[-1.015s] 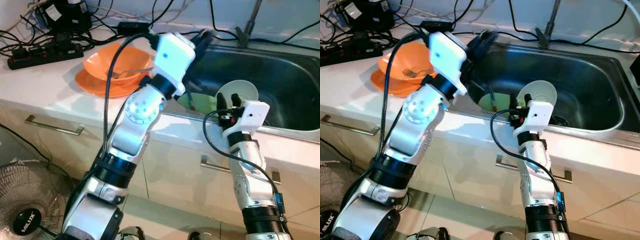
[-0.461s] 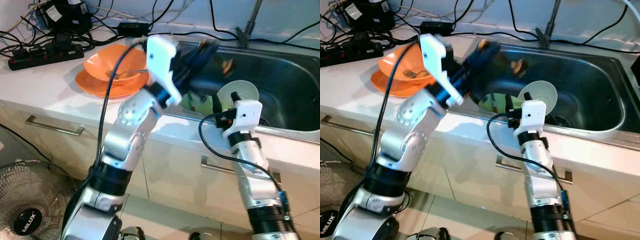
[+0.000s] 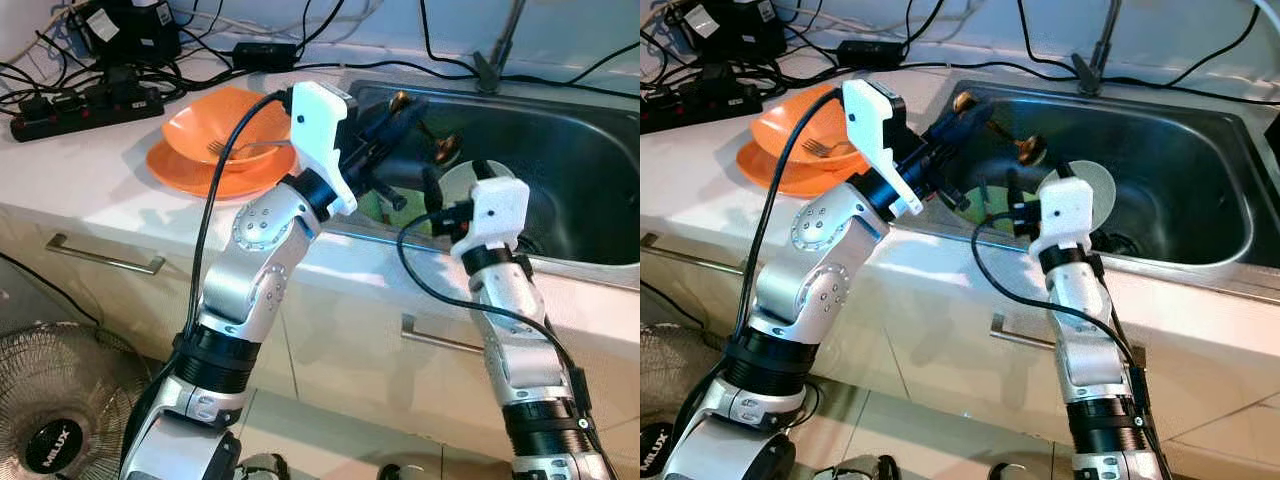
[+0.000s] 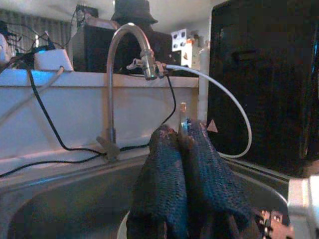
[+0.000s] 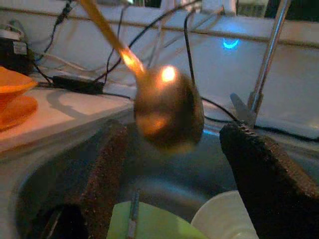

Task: Kitchen organization

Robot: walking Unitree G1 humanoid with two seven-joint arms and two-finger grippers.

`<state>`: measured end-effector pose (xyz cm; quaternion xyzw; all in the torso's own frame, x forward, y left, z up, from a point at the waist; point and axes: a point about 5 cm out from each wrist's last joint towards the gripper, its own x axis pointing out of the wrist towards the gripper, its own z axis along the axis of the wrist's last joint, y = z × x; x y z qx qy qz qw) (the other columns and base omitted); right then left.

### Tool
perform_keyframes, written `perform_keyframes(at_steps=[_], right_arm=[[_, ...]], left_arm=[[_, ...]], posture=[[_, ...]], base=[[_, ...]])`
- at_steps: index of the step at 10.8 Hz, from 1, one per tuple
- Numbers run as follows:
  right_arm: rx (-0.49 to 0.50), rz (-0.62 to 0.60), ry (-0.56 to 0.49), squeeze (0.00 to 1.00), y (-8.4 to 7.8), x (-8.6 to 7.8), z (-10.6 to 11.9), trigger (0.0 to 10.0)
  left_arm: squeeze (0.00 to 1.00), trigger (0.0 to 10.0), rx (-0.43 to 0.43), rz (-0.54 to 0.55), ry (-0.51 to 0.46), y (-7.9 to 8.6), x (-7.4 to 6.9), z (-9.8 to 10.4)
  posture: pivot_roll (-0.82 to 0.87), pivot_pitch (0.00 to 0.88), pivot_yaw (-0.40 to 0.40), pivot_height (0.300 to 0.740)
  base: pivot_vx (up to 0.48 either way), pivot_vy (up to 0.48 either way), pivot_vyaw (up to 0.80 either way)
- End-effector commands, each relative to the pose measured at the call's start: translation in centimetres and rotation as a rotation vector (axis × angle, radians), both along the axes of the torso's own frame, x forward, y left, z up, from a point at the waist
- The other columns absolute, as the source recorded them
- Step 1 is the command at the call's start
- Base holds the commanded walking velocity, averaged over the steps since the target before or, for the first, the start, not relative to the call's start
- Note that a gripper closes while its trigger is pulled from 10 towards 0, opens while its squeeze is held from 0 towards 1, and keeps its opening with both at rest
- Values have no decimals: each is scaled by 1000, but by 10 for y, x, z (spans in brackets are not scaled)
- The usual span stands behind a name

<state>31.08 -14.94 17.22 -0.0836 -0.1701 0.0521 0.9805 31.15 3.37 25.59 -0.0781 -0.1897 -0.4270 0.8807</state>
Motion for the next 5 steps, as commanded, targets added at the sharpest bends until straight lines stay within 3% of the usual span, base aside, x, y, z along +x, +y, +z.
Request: perform_keyframes(at_steps=[1,5], right_arm=[[-3,3,-34,0,4,2,11,10000],[5,44,-51,0,13,0,17,10000]], left_arm=[[0,10000,13,-9,-6,0,-2,0],[0,10000,32,-43,39,-3,-4,-9]], posture=[[14,53,50,740],[14,57,55,740]], base=[[0,0,0],[0,0,0]])
